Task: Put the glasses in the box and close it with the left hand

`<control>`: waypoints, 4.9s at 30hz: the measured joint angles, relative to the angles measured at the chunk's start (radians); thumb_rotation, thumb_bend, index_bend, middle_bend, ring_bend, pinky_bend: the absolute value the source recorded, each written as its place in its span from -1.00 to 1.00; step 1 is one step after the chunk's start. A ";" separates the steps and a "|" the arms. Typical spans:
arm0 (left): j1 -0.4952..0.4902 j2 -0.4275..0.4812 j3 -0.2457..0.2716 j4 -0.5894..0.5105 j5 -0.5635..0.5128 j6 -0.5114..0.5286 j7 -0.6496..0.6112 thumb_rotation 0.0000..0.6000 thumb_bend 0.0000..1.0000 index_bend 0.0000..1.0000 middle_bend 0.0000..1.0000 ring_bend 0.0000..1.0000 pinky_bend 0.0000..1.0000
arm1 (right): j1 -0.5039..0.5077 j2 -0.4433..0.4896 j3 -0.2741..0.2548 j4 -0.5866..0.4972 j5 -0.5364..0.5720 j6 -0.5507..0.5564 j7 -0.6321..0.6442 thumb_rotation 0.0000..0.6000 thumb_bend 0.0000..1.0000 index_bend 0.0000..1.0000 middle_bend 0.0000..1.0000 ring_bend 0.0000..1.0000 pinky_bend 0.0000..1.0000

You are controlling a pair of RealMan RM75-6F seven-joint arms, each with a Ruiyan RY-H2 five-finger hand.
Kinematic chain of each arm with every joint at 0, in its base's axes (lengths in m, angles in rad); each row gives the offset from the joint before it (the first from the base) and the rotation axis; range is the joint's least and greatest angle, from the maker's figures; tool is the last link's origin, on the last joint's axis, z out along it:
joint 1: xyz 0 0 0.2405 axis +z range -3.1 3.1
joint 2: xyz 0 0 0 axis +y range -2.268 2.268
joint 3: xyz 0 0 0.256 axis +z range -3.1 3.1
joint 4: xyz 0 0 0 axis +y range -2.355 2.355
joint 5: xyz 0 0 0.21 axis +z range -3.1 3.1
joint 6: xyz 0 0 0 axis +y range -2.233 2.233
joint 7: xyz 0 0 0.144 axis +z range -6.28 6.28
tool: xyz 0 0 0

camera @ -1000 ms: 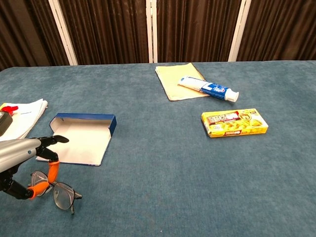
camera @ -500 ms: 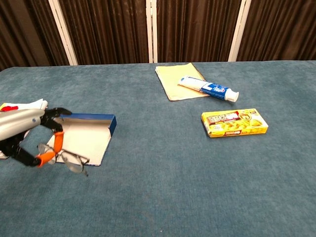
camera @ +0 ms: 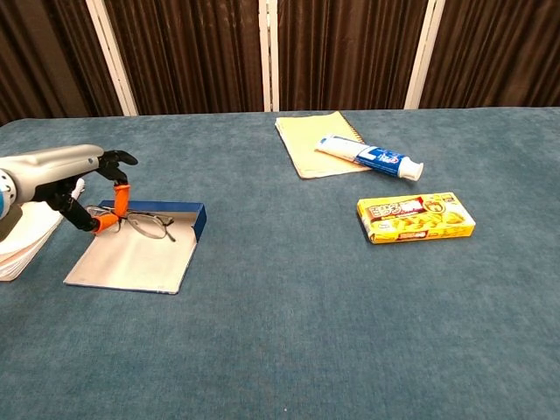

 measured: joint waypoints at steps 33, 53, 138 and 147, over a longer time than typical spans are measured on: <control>-0.079 -0.117 0.018 0.221 -0.032 -0.003 -0.118 1.00 -0.55 -1.00 -1.00 -1.00 -1.00 | 0.004 -0.003 0.002 0.006 0.015 -0.007 0.000 1.00 -1.00 -1.00 -1.00 -1.00 -1.00; -0.077 -0.175 0.044 0.356 0.100 0.004 -0.176 1.00 -0.66 -1.00 -1.00 -1.00 -1.00 | 0.007 -0.005 0.005 0.010 0.027 -0.013 -0.001 1.00 -1.00 -1.00 -1.00 -1.00 -1.00; 0.077 -0.188 0.197 0.342 0.441 0.102 -0.288 1.00 -0.46 -0.23 -1.00 -1.00 -1.00 | 0.005 0.014 0.008 0.017 0.036 -0.012 0.058 1.00 -1.00 -1.00 -1.00 -1.00 -1.00; 0.081 -0.200 0.191 0.362 0.445 0.091 -0.291 1.00 -0.35 -0.23 -1.00 -1.00 -1.00 | 0.006 0.012 0.008 0.018 0.036 -0.014 0.054 1.00 -1.00 -1.00 -1.00 -1.00 -1.00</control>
